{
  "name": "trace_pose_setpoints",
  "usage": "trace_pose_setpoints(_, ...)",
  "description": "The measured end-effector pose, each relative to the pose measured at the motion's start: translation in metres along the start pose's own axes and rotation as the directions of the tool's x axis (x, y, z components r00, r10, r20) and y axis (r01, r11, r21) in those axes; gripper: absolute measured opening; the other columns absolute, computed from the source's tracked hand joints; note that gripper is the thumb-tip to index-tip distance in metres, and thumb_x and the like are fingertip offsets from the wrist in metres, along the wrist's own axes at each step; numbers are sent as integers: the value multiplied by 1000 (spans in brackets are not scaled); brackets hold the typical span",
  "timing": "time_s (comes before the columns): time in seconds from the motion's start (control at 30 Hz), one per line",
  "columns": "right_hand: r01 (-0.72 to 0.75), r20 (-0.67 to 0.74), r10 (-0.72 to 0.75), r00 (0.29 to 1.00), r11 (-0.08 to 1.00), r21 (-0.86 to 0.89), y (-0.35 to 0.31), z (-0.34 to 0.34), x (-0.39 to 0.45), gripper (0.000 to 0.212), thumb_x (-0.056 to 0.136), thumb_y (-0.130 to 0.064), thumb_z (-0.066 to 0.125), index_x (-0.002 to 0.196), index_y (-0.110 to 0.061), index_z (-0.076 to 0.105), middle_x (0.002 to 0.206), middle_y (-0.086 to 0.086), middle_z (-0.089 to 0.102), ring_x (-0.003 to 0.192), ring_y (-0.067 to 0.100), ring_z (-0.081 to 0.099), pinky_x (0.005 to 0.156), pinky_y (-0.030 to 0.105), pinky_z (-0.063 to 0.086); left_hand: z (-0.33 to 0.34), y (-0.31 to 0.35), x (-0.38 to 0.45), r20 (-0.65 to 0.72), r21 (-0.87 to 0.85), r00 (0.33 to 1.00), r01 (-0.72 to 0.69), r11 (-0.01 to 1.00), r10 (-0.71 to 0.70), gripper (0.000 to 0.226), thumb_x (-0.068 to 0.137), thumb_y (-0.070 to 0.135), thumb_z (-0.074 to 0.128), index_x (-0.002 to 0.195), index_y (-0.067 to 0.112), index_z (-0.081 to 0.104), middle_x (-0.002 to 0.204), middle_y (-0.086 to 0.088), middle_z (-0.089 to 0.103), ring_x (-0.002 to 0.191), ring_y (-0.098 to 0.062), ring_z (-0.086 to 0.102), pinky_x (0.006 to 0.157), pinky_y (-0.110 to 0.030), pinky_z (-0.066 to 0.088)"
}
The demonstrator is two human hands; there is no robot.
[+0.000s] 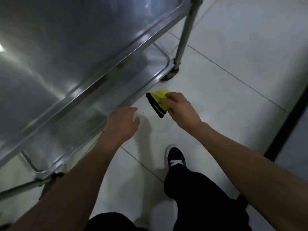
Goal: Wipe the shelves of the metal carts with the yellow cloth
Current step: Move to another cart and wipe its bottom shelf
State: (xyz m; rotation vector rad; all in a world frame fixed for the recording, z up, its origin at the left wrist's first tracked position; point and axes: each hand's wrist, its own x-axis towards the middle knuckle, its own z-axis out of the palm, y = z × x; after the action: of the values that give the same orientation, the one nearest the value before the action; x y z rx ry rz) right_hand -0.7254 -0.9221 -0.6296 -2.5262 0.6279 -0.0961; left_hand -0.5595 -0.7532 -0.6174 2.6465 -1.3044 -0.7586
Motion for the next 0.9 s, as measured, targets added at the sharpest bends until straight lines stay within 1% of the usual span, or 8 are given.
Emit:
trace_pose_setpoints(0.2, -155, -68, 155, 986, 988, 0, -40, -135, -58, 52, 82, 13, 53, 129, -8, 64, 137, 22, 53, 127, 43, 47, 98, 51, 45, -92, 99, -42, 27, -25, 984, -178, 984, 179, 47, 99, 37, 55, 142, 19, 54, 143, -4, 56, 132, -24, 49, 107, -37, 35)
trace_pose_setpoints(0.37, -247, -206, 240, 949, 969, -9, -83, -247, -117, 51, 70, 21, 61, 116, -1, 70, 123, 28, 61, 109, 50, 58, 82, 54, 54, -189, 181, -98, 52, -1, 953, -298, 955, 298, 47, 99, 39, 53, 143, 22, 53, 144, 0, 55, 134, -22, 46, 110, -41, 37)
trace_pose_setpoints(0.5, -318, -267, 307, 913, 948, 3, -97, -320, -138, 57, 68, 21, 64, 119, -3, 68, 123, 26, 60, 107, 48, 58, 84, 53, 54, -257, 237, -114, 30, 17, 924, -382, 924, 381, 49, 99, 41, 53, 144, 23, 51, 145, 1, 54, 133, -22, 47, 109, -40, 38)
trace_pose_setpoints(0.63, -357, -317, 344, 884, 934, 18, -91, -378, -147, 54, 72, 17, 66, 122, -5, 67, 124, 24, 60, 109, 46, 58, 87, 48, 54, -303, 290, -109, 6, 19, 906, -424, 906, 424, 49, 98, 41, 53, 144, 24, 51, 144, 2, 54, 134, -21, 46, 109, -41, 35)
trace_pose_setpoints(0.7, -371, -334, 359, 872, 928, 30, -82, -404, -146, 46, 79, 7, 61, 123, -7, 67, 127, 21, 59, 114, 43, 56, 92, 43, 51, -322, 315, -102, 22, 35, 901, -433, 901, 432, 49, 98, 41, 54, 144, 23, 52, 144, 0, 55, 133, -22, 47, 109, -41, 37)
trace_pose_setpoints(0.8, -445, -335, 455, 825, 889, 110, -68, -448, -140, 44, 93, -26, 41, 130, -17, 63, 139, 11, 52, 127, 29, 46, 102, 16, 32, -349, 350, -92, 61, 47, 905, -425, 904, 422, 49, 98, 42, 53, 144, 23, 51, 143, 0, 56, 132, -23, 49, 108, -40, 40)
trace_pose_setpoints(0.83, -450, -346, 464, 815, 884, 128, -63, -462, -137, 42, 94, -22, 42, 130, -16, 63, 139, 10, 52, 127, 29, 46, 102, 17, 32, -358, 361, -89, 66, 48, 905, -423, 905, 420, 49, 98, 42, 53, 144, 23, 51, 142, 1, 57, 130, -22, 50, 108, -40, 41)
trace_pose_setpoints(0.9, -427, -346, 450, 823, 893, 146, -56, -491, -126, 41, 89, -1, 54, 127, -10, 65, 133, 15, 57, 121, 35, 51, 98, 31, 41, -377, 383, -78, 61, 62, 908, -419, 906, 415, 49, 98, 43, 52, 143, 24, 51, 138, 2, 59, 126, -21, 52, 105, -41, 43)
